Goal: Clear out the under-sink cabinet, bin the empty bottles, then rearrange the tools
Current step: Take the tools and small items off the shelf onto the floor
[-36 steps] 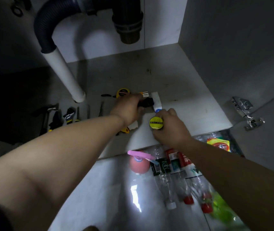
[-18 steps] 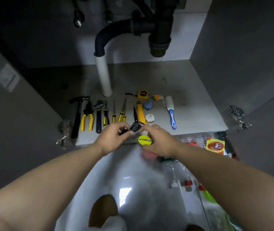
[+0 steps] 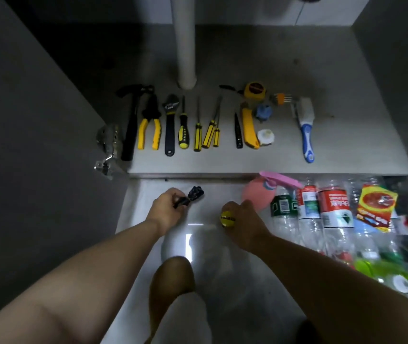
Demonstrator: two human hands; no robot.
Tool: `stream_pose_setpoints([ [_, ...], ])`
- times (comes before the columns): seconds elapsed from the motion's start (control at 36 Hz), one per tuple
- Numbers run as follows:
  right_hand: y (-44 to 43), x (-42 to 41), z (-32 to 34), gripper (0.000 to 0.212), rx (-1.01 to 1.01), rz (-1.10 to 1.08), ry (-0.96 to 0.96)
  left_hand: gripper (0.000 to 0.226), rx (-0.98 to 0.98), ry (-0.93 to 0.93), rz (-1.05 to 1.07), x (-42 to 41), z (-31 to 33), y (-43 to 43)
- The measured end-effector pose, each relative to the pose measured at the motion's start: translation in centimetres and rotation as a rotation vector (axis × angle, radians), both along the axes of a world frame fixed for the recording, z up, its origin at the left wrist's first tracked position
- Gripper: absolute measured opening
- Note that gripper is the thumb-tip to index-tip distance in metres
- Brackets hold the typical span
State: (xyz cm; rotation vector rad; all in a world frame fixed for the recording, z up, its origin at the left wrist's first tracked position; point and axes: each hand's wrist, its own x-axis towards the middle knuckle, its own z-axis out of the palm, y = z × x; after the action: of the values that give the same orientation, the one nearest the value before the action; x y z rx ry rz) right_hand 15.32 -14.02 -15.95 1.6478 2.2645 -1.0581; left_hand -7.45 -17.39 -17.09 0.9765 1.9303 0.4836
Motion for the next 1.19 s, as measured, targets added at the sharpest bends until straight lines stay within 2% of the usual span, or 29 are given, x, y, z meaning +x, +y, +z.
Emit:
stream_pose_setpoints([
  [0.14,1.4,-1.4,-2.0,0.055,-0.004,-0.031,0.043,0.024,0.000,0.018,0.062,-0.4,-1.4,1.3],
  [0.22,2.2,-2.1,-2.9,0.069,-0.007,-0.024,-0.014,0.029,0.011,0.026,0.053,0.0,-1.6,2.2],
  [0.33,2.9,-2.5,-3.3,0.082,-0.064,-0.088,0.011,0.038,0.014,0.044,0.002,1.0,-1.6,3.0],
  [0.44,2.6,-2.3,-2.9,0.082,-0.031,-0.165,0.074,0.045,0.093,0.032,-0.045,1.8,-1.3,3.3],
  [0.53,2.2,-1.9,-2.1,0.078,-0.043,-0.110,0.040,0.049,0.122,0.039,-0.069,2.1,-0.8,3.1],
  [0.64,2.2,-0.7,0.9,0.054,-0.066,0.045,0.018,0.048,0.101,0.107,-0.036,2.8,0.8,2.4],
  [0.69,2.3,-0.1,3.3,0.038,-0.185,0.067,0.080,0.045,0.027,0.146,-0.115,3.0,2.2,2.5],
  [0.75,2.6,0.4,6.5,0.025,-0.472,-0.085,0.216,0.035,-0.046,0.138,-0.307,3.3,4.1,3.0],
  [0.78,2.9,0.8,8.1,0.022,-0.625,-0.182,0.286,0.030,-0.075,0.109,-0.407,3.6,5.3,3.3],
  [0.83,3.9,1.6,11.0,0.024,-0.717,-0.202,0.331,0.024,-0.114,0.058,-0.570,4.5,7.7,4.1],
  [0.94,6.4,3.6,15.5,0.025,-0.607,-0.241,0.403,0.020,-0.087,0.058,-0.688,6.5,11.9,6.9],
  [1.06,9.5,6.4,16.7,0.019,-0.275,-0.377,0.414,0.018,0.056,0.099,-0.666,7.8,14.2,10.4],
  [1.11,11.3,7.9,16.0,0.013,-0.100,-0.452,0.364,0.021,0.126,0.075,-0.626,8.3,14.5,12.0],
  [1.19,13.6,10.0,13.9,0.005,0.067,-0.509,0.209,0.023,0.214,0.152,-0.617,9.0,14.3,14.3],
])
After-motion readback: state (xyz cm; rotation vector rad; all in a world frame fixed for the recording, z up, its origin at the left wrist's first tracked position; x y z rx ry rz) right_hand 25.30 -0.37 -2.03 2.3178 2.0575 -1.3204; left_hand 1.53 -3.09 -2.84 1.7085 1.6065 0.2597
